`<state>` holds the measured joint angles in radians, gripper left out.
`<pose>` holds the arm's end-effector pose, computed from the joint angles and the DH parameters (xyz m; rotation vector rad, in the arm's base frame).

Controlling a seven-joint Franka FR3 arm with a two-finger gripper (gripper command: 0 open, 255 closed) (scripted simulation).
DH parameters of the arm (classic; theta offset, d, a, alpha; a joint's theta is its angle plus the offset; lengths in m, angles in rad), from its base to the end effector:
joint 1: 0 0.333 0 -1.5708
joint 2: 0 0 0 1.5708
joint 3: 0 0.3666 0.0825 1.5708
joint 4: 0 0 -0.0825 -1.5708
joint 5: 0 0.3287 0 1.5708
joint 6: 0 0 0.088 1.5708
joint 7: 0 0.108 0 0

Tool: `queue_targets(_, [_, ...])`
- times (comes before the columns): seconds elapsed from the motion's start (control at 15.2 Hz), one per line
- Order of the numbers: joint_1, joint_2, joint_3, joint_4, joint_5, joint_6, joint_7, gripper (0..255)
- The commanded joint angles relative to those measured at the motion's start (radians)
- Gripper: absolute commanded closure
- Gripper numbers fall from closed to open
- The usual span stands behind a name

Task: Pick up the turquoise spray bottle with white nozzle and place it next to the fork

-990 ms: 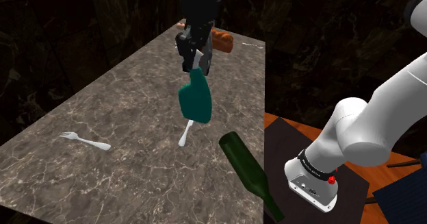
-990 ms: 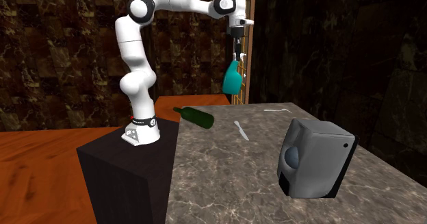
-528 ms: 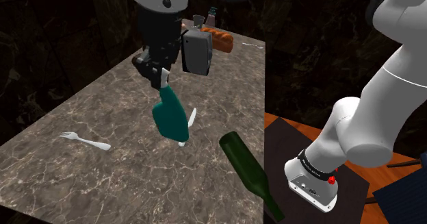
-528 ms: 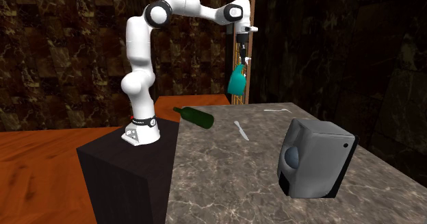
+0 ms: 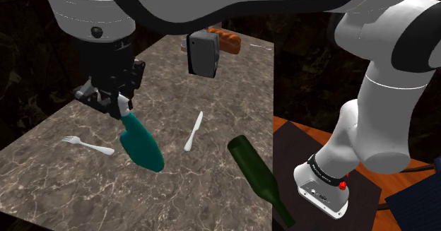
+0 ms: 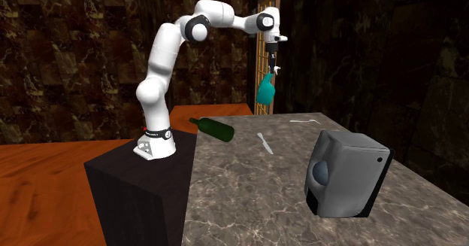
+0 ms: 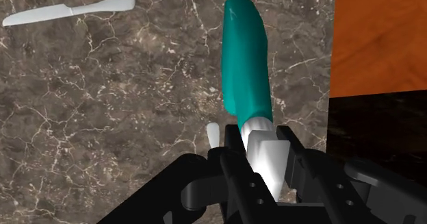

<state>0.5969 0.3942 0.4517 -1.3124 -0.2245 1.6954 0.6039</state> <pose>0.3869 0.5038 0.5861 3.0478 0.6768 0.0907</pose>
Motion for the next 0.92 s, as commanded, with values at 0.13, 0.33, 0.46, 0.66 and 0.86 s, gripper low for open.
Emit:
queue_targets(0.13, [0.111, 0.189, -0.009, 0.250, -0.071, -0.073, 0.055, 255])
queue_targets(0.33, [0.213, 0.362, -0.031, 0.517, -0.117, -0.164, 0.064, 255])
queue_targets(0.46, [0.198, 0.343, -0.030, 0.454, -0.111, -0.123, 0.071, 255])
queue_targets(0.66, [0.181, 0.323, -0.027, 0.377, -0.108, -0.068, 0.080, 255])
queue_targets(0.86, [0.167, 0.312, -0.025, 0.315, -0.106, -0.020, 0.087, 255])
